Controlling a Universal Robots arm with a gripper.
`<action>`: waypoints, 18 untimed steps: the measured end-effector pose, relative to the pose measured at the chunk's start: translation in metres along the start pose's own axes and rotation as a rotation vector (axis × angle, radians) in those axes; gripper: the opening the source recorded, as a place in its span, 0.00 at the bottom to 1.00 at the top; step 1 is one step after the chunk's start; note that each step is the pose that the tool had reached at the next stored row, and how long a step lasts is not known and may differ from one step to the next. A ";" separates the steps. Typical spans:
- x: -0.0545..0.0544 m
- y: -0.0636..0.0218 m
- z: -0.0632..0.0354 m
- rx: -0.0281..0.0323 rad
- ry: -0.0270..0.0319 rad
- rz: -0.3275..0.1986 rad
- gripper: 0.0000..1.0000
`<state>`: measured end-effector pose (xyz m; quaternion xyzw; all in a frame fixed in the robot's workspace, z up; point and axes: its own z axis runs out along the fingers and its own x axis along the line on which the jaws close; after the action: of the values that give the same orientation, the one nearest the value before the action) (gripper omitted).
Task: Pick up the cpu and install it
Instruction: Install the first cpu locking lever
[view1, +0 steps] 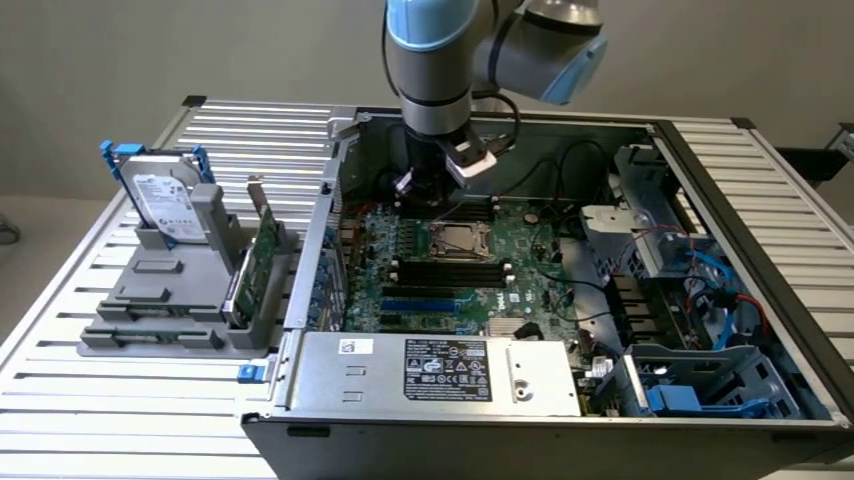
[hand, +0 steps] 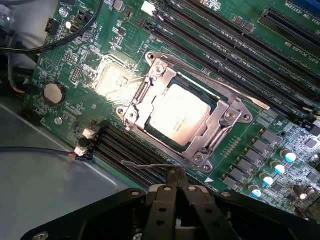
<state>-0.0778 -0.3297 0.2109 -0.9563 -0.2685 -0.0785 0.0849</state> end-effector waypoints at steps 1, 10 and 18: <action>0.000 0.0002 0.0013 -0.0016 0.0017 -0.001 0.11; 0.001 -0.0021 0.0109 -0.0120 0.0078 -0.003 0.11; 0.004 -0.0048 0.0102 -0.0137 0.0062 -0.004 0.11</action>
<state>-0.0757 -0.3215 0.2023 -0.9561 -0.2694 -0.0834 0.0791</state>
